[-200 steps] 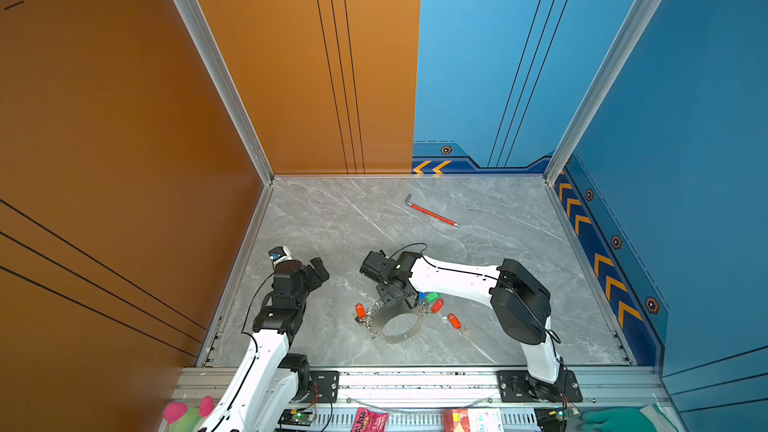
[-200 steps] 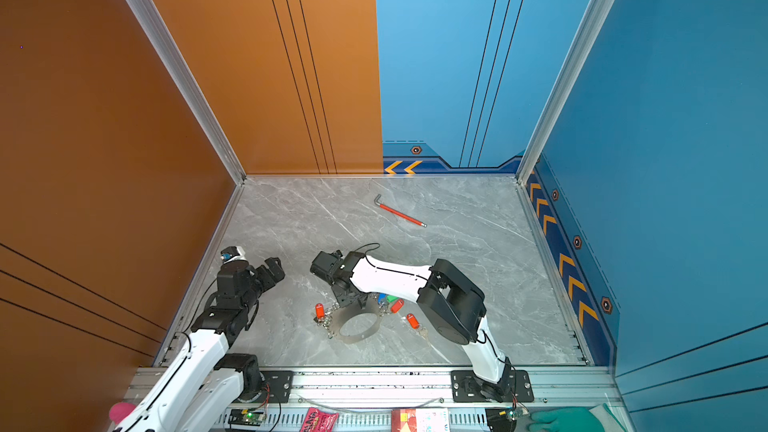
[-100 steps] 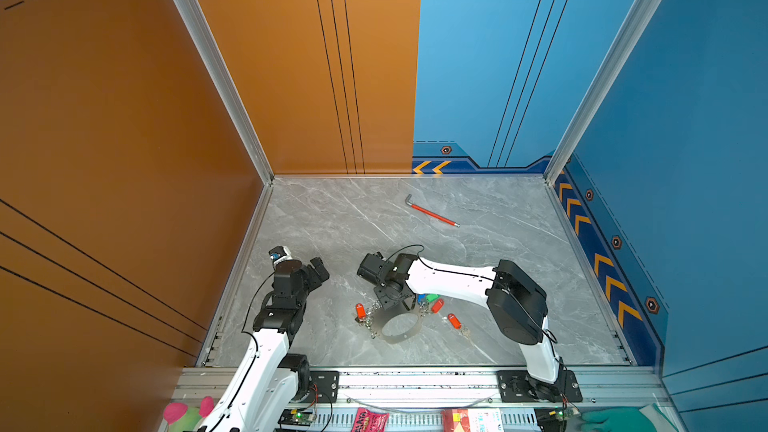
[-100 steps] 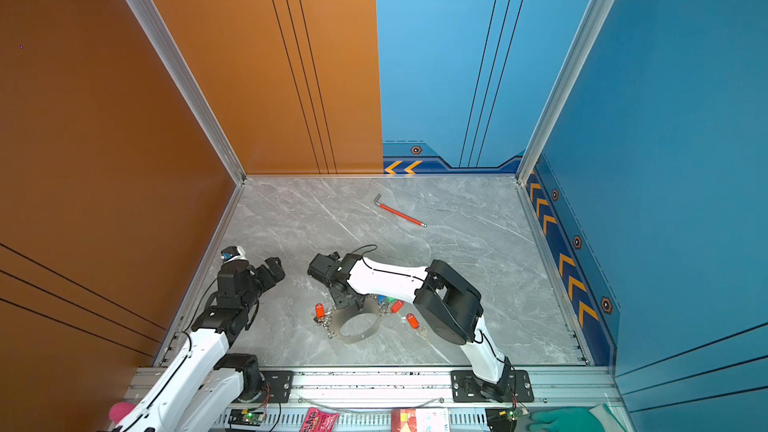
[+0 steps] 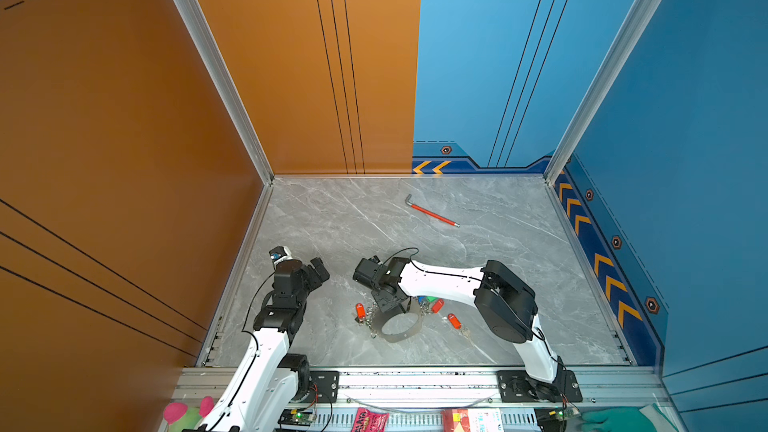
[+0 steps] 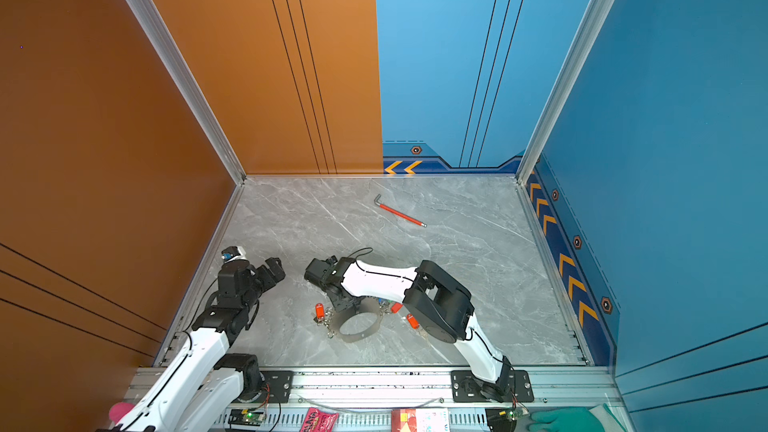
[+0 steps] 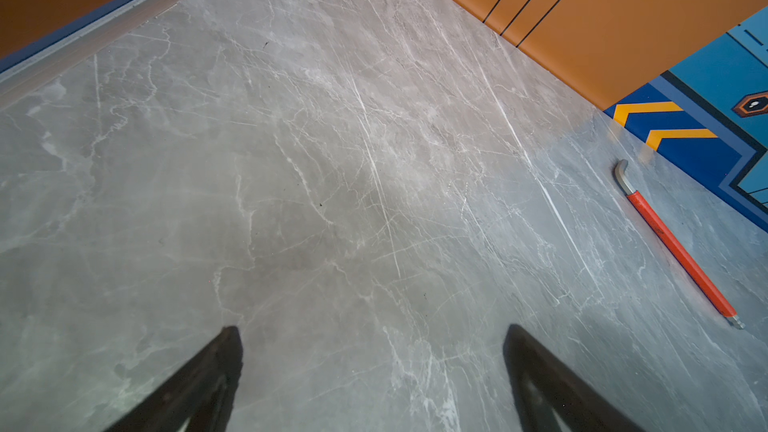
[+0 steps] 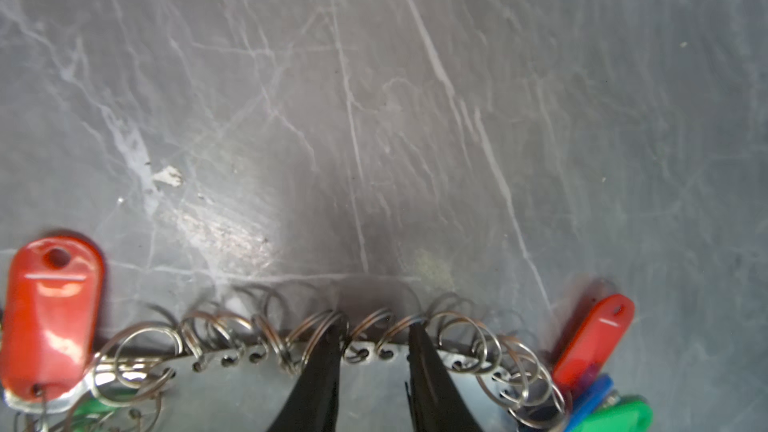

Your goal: Put the keys on the keyring

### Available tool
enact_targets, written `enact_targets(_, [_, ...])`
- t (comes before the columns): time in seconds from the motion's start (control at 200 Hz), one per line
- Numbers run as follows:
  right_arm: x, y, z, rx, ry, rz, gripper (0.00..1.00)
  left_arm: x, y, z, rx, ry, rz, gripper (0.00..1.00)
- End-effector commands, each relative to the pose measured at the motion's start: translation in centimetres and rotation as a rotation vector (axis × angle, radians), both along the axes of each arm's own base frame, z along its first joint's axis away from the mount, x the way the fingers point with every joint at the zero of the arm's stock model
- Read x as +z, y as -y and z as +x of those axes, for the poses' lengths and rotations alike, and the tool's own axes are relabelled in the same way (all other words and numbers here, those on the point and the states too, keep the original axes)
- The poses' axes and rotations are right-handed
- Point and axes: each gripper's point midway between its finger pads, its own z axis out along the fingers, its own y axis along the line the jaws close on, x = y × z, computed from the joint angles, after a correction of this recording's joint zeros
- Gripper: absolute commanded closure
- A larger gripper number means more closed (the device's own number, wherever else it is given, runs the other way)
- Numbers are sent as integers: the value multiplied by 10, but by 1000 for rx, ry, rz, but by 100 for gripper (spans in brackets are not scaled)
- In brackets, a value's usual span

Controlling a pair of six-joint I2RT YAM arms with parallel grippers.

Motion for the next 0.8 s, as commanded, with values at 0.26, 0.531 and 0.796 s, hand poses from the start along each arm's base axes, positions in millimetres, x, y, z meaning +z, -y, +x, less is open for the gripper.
enact_targets(0.26, [6, 14, 11, -34, 57, -68, 76, 0, 5, 2, -32, 6, 0, 2])
enact_targets(0.531, [12, 14, 12, -31, 78, -70, 77, 0, 5, 2, -33, 6, -1, 2])
enact_targets(0.796, [13, 24, 14, -48, 97, -115, 71, 0, 5, 2, -33, 6, 0, 2])
